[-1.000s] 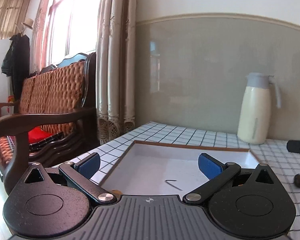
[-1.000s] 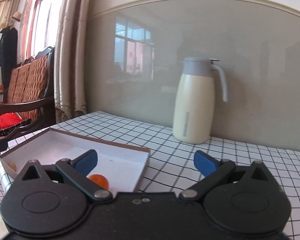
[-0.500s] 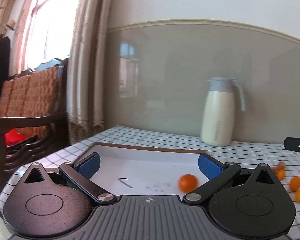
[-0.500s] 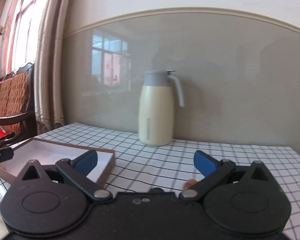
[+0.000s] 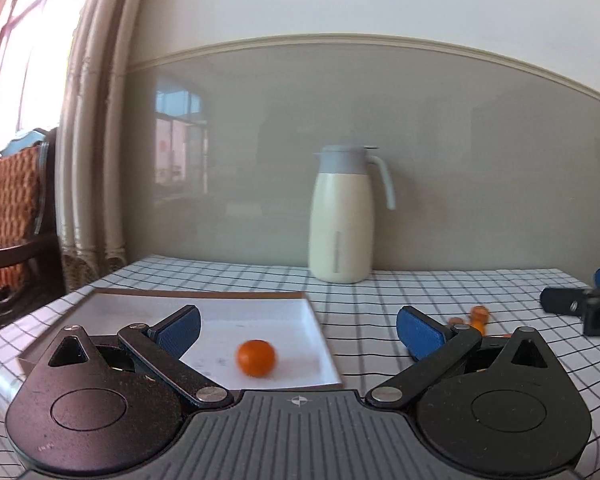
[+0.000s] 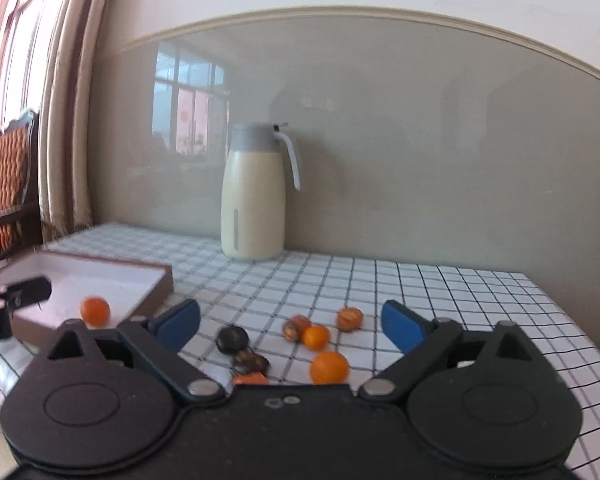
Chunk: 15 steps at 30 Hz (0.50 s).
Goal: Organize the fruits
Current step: 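Move both open grippers back from the box to the remaining fruit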
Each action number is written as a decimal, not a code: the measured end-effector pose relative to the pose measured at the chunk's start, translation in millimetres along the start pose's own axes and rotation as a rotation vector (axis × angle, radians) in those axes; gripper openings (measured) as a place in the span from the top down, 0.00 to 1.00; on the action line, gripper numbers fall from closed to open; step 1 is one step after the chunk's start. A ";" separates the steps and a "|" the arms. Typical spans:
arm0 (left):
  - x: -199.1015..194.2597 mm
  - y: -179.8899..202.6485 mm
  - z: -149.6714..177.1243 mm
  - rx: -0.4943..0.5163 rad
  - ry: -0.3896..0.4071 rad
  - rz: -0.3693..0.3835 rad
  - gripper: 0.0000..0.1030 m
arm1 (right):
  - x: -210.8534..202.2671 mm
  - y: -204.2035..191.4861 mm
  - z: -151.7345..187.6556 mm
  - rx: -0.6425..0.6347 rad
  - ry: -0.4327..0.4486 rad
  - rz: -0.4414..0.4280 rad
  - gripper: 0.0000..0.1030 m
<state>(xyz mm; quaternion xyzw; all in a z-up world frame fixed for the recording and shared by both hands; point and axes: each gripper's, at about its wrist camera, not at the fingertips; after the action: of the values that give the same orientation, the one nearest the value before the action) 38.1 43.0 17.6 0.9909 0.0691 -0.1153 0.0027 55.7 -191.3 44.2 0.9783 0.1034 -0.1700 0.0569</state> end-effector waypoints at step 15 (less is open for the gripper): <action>22.8 61.9 20.8 0.082 -0.050 0.112 0.00 | 11.7 31.1 27.5 -0.010 -0.104 -0.001 0.34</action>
<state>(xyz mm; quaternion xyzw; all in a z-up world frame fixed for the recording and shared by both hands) 63.8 -15.6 -8.5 0.9893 0.0089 -0.1423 -0.0295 64.5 -223.4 16.8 0.9678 0.1016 -0.2203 0.0668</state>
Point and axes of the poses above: each gripper's, at about its wrist camera, not at the fingertips, and x roughly the way its jaws point, y to its right, z to its underside, and after that the axes turned 1 degree about -y, right-handed
